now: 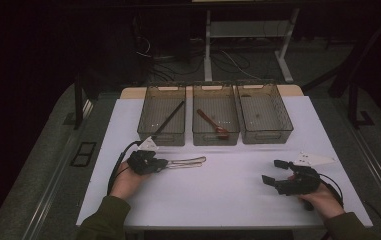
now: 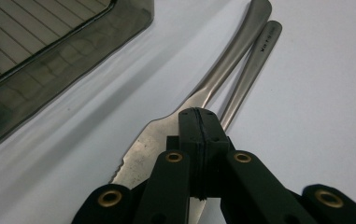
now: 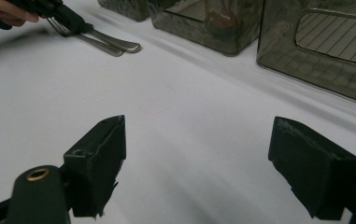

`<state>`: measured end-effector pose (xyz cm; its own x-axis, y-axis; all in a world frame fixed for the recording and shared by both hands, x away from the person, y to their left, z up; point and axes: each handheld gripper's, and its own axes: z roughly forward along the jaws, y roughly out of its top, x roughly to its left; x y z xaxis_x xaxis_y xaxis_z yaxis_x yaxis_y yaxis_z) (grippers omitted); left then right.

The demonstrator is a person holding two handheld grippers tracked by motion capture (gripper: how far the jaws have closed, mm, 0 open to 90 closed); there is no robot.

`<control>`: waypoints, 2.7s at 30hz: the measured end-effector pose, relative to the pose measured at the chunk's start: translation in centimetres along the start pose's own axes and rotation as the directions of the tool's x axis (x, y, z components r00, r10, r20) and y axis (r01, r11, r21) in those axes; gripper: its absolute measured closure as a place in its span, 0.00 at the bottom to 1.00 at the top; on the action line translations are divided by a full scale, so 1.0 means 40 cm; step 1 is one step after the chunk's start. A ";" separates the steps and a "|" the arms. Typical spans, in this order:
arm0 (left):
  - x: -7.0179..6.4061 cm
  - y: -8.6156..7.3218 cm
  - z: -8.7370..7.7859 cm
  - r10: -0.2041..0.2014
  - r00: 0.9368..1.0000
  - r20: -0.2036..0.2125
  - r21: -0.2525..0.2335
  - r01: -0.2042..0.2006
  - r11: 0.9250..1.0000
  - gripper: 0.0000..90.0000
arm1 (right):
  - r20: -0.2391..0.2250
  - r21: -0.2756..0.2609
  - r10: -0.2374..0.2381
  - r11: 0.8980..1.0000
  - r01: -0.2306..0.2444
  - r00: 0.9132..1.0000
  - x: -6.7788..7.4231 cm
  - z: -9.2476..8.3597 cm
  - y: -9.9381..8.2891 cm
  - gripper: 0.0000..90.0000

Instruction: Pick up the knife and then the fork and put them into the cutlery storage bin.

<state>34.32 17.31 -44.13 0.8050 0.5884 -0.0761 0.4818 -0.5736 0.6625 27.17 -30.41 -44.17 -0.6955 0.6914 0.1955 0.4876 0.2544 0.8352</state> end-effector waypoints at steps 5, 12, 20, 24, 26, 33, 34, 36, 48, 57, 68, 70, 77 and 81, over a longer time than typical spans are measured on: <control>0.000 0.001 0.001 0.007 1.000 0.013 0.005 -0.007 1.000 0.98 | -0.001 0.000 0.000 1.000 0.000 1.000 0.000 0.000 0.000 0.20; -0.014 0.002 -0.004 0.024 0.998 0.062 0.038 -0.026 0.999 0.99 | 0.001 -0.004 -0.002 1.000 0.002 1.000 0.000 -0.002 0.000 0.20; -0.033 -0.003 -0.010 0.043 0.994 0.097 0.063 -0.049 0.997 0.98 | -0.001 -0.004 0.001 1.000 -0.001 1.000 -0.001 -0.003 0.000 0.20; -0.044 -0.008 -0.014 0.045 0.992 0.119 0.071 -0.054 0.996 0.98 | -0.002 -0.003 -0.001 1.000 0.001 1.000 -0.001 -0.002 0.000 0.20; -0.052 -0.012 -0.015 0.043 0.991 0.130 0.072 -0.053 0.996 0.98 | -0.003 -0.003 -0.002 1.000 0.002 1.000 -0.001 -0.002 0.000 0.20; -0.084 -0.018 -0.020 0.057 0.986 0.157 0.088 -0.071 0.994 0.98 | -0.003 -0.003 -0.001 1.000 0.001 1.000 -0.001 -0.004 0.000 0.20; -0.085 -0.017 -0.020 0.061 0.986 0.155 0.093 -0.076 0.993 0.98 | -0.003 -0.003 0.000 1.000 0.000 1.000 -0.001 -0.004 0.000 0.20; -0.085 -0.016 -0.020 0.056 0.988 0.147 0.088 -0.069 0.994 0.98 | -0.003 -0.003 0.000 1.000 0.000 1.000 -0.001 -0.004 0.001 0.20; -0.121 -0.006 -0.015 0.080 0.992 0.100 0.011 -0.081 0.997 0.81 | -0.002 -0.004 -0.002 1.000 0.002 1.000 -0.001 -0.003 0.001 0.20; -0.132 -0.012 0.007 0.074 0.993 0.091 0.015 -0.076 0.997 0.87 | -0.005 -0.002 -0.005 1.000 0.005 1.000 0.000 -0.003 0.001 0.20; -0.130 -0.010 0.008 0.063 0.994 0.092 0.021 -0.065 0.998 0.93 | -0.007 0.008 -0.008 1.000 0.008 1.000 0.001 -0.002 0.001 0.20; -0.131 -0.009 0.007 0.074 0.992 0.102 0.011 -0.076 0.997 0.93 | -0.006 0.017 -0.008 1.000 0.008 1.000 -0.001 -0.001 0.000 0.20; -0.142 0.010 -0.008 0.109 0.984 0.138 -0.016 -0.108 0.994 0.93 | -0.008 0.035 -0.100 0.994 0.100 0.995 0.010 0.000 0.011 0.20; -0.149 0.020 -0.014 0.121 0.982 0.149 -0.031 -0.117 0.993 0.93 | -0.052 0.087 -0.093 0.991 0.097 0.994 0.015 0.002 0.025 0.18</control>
<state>29.70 13.66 -42.73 0.8997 0.4235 -0.1055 0.3731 -0.6209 0.6894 27.28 -29.70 -43.26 -0.7646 0.6284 0.1434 0.4618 0.3788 0.8021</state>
